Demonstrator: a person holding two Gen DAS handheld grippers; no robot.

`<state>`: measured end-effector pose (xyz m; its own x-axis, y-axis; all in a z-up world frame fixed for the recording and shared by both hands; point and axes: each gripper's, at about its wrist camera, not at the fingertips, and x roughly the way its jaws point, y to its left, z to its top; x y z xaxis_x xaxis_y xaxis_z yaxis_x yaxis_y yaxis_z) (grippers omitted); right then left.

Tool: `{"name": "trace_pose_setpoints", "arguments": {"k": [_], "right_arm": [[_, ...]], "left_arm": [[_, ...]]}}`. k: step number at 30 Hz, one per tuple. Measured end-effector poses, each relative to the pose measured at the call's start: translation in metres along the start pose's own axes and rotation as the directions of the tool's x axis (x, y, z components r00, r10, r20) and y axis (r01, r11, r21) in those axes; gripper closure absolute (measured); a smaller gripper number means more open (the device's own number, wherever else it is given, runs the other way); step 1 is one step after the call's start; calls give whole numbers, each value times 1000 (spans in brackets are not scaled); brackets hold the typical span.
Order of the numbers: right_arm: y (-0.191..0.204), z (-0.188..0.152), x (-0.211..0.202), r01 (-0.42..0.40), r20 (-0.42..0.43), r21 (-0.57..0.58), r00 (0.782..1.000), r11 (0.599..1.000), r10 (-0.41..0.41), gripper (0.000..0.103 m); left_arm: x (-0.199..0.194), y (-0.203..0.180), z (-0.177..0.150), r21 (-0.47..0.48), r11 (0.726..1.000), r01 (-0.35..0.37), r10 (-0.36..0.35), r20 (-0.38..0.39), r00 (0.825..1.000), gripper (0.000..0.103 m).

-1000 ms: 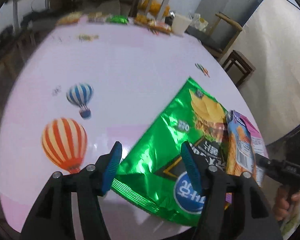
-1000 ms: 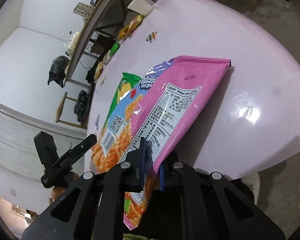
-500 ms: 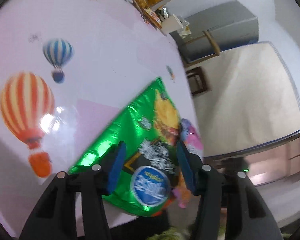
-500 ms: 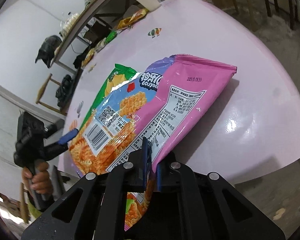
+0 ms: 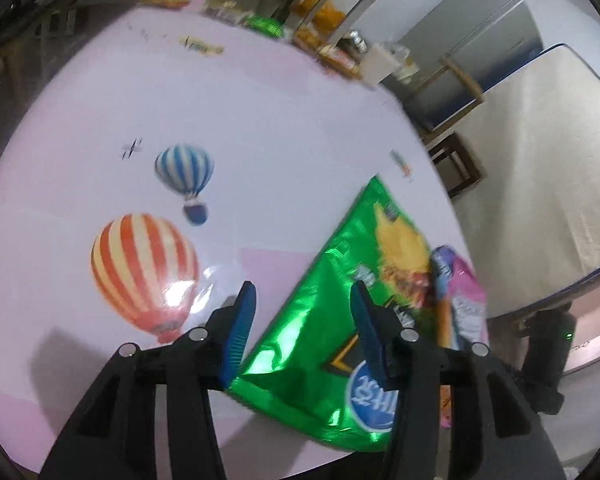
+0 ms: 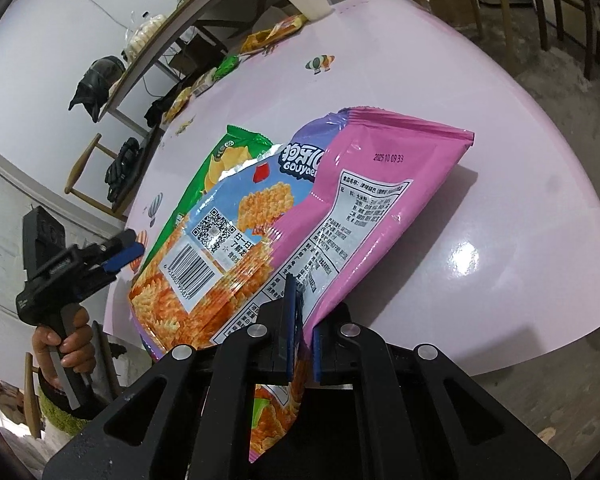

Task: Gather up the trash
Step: 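Lift both snack bags and carry them toward the blue wastebasket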

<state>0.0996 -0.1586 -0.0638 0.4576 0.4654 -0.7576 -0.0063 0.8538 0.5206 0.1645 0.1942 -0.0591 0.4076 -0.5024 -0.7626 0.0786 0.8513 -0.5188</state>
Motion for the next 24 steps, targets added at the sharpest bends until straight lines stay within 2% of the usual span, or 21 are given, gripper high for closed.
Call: {"name": "trace_pose_setpoints", "arguments": {"k": [4,8,11,12,14,16,17,19,20,24], "right_arm": [[-1,0,0,-2,1,-3,1000,1000,2,98],[-2,0,0,-6,1,-2,1000,1000,6,99],[-2,0,0,-6,1,-5,1000,1000,6,99],[-3,0,0,-6,1,-6,1000,1000,6,99],[-3,0,-1,-7,1,-8,1000,1000,7,99],[-4,0,-1,-8,3,-10,1000,1000,8,99],[-4,0,-1,-8,3,-11,1000,1000,8,99],[-5,-1,-2,-9,4,-14,1000,1000,9,99],[-5,-1,-2,-8,5,-16,1000,1000,8,99],[-5,-1,-3,-10,6,-16,1000,1000,10,99]], "left_arm": [[4,6,-2,-32,998,60,-61,-50,997,55],[5,20,-1,-147,972,182,-194,-77,978,55],[5,36,-2,-267,908,322,-351,-68,934,56],[6,36,-2,-285,892,350,-382,-63,922,56],[5,39,-3,-317,846,429,-467,-53,882,56],[6,38,-4,-332,813,479,-522,-53,851,56],[8,37,-5,-343,789,510,-559,-56,827,56],[12,32,-5,-346,776,528,-582,-68,811,56],[16,29,-5,-338,788,514,-569,-83,818,56],[25,12,-4,-272,866,419,-465,-132,875,59]]}}
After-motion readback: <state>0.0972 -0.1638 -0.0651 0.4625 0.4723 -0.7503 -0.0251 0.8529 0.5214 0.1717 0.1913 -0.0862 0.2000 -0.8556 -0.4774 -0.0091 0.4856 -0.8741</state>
